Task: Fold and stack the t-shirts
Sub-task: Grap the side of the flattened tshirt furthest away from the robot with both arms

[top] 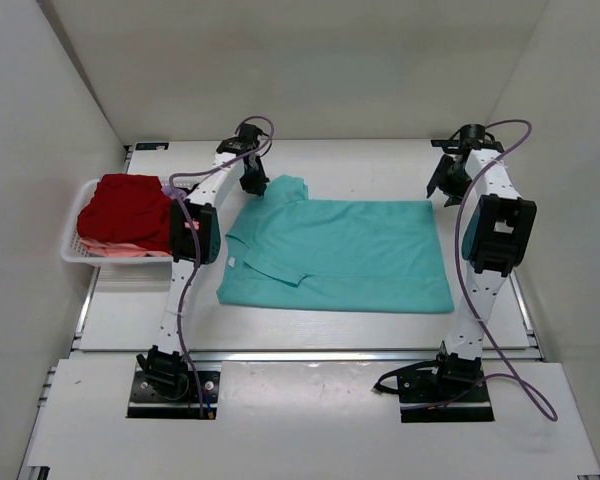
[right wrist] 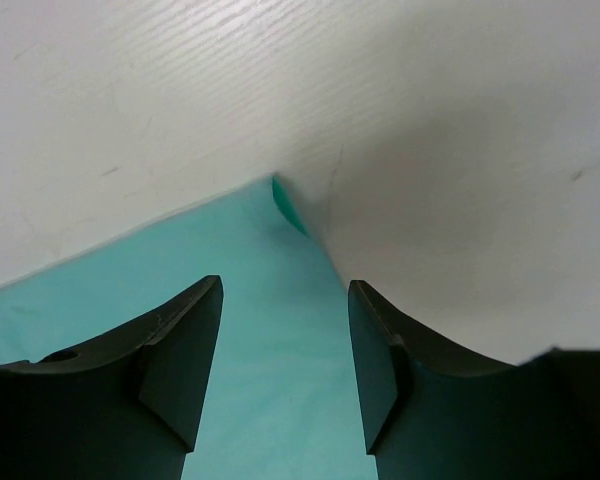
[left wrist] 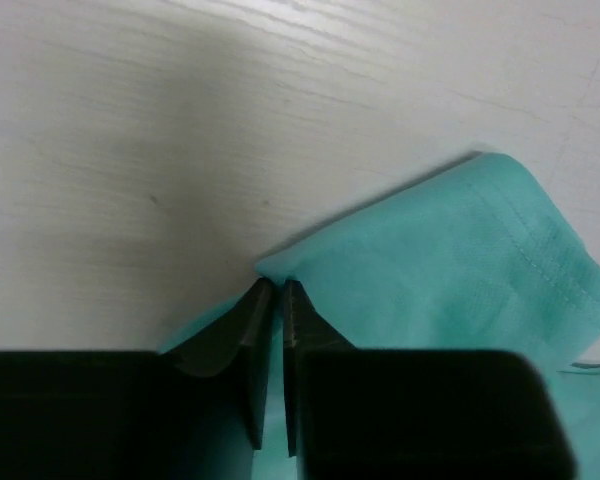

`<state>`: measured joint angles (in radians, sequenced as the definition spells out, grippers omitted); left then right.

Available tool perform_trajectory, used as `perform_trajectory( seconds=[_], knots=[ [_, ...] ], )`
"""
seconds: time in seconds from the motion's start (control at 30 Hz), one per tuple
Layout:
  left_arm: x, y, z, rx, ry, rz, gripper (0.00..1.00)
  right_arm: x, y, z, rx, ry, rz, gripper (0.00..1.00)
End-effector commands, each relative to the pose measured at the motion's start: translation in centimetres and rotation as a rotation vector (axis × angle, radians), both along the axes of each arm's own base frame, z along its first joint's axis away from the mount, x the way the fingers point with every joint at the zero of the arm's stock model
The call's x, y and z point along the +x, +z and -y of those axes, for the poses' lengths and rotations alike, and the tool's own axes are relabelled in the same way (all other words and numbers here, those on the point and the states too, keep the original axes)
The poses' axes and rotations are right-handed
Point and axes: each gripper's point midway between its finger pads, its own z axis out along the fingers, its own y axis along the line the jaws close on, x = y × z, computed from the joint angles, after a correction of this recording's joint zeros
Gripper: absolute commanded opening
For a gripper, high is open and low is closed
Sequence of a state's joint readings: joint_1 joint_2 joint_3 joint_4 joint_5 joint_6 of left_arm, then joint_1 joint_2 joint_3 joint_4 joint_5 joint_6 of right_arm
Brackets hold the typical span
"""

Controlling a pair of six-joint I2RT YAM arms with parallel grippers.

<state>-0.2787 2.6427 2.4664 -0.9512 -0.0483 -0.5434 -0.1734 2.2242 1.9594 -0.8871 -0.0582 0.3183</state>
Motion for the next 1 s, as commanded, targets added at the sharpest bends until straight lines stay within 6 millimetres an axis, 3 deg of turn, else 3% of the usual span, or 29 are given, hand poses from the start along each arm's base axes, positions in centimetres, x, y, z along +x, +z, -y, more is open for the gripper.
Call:
perform_trajectory(
  seconds=[0.0, 0.13, 0.17, 0.2, 0.33, 0.37, 0.43, 0.47, 0.5, 0.63, 0.73, 0.77, 0.83, 0.87, 0.9, 0.93, 0.97],
  knots=[
    [-1.9, -1.0, 0.7, 0.028, -0.055, -0.059, 0.15, 2.1, 0.1, 0.6, -0.023, -0.012, 0.037, 0.51],
    [-2.1, -0.8, 0.8, 0.025, -0.056, -0.065, 0.0, 3.0, -1.4, -0.1, -0.001, 0.006, 0.021, 0.53],
    [-1.9, -0.6, 0.4, 0.03, -0.053, -0.06, 0.0, 2.9, -2.8, -0.6, 0.011, 0.014, -0.006, 0.52],
    [-1.8, -0.6, 0.2, 0.036, -0.053, -0.057, 0.0, 3.4, -2.1, -0.8, 0.012, 0.018, 0.01, 0.52],
    [-1.0, 1.2, -0.1, 0.022, -0.034, -0.018, 0.0, 3.4, -4.0, -2.1, 0.03, 0.048, -0.053, 0.52],
    [-1.0, 1.4, -0.1, 0.008, -0.033, -0.018, 0.0, 3.6, -3.5, -2.4, 0.043, 0.054, -0.042, 0.47],
    [-0.2, 2.1, -0.9, -0.022, 0.002, 0.0, 0.0, 3.2, -3.5, -3.0, 0.061, 0.062, -0.051, 0.24],
    [0.0, 2.8, -0.6, -0.038, -0.005, 0.013, 0.0, 3.3, -3.3, -3.1, 0.056, 0.071, -0.043, 0.04],
    [0.1, 3.1, -0.8, -0.04, -0.004, 0.019, 0.0, 3.3, -3.1, -3.0, 0.045, 0.066, -0.042, 0.0],
    [0.9, 6.4, -1.2, -0.086, -0.013, 0.08, 0.0, 4.4, -1.8, -1.0, -0.019, 0.052, 0.004, 0.0],
    [0.4, 8.5, -1.3, -0.091, -0.052, 0.106, 0.0, 4.4, 0.2, 0.2, -0.027, 0.041, 0.041, 0.0],
    [0.0, 8.8, -0.7, -0.091, -0.07, 0.108, 0.0, 3.9, 0.1, 0.4, -0.03, 0.036, 0.028, 0.0],
    [-1.1, 10.2, -0.9, -0.07, -0.099, 0.11, 0.0, 3.4, 1.9, 0.3, -0.029, 0.055, 0.051, 0.0],
    [-1.7, 10.8, -1.0, -0.066, -0.103, 0.106, 0.0, 2.5, 1.3, 0.2, -0.014, 0.056, 0.028, 0.0],
    [-2.2, 10.6, -0.9, -0.068, -0.103, 0.093, 0.0, 1.9, 1.9, -0.1, -0.009, 0.061, 0.034, 0.0],
    [-2.6, 11.8, -0.7, -0.069, -0.108, 0.108, 0.0, 1.4, 2.9, -0.4, -0.019, 0.074, 0.047, 0.0],
    [-3.4, 11.9, -0.7, -0.063, -0.113, 0.096, 0.0, 0.3, 1.9, -0.8, -0.015, 0.084, 0.018, 0.0]
  ],
)
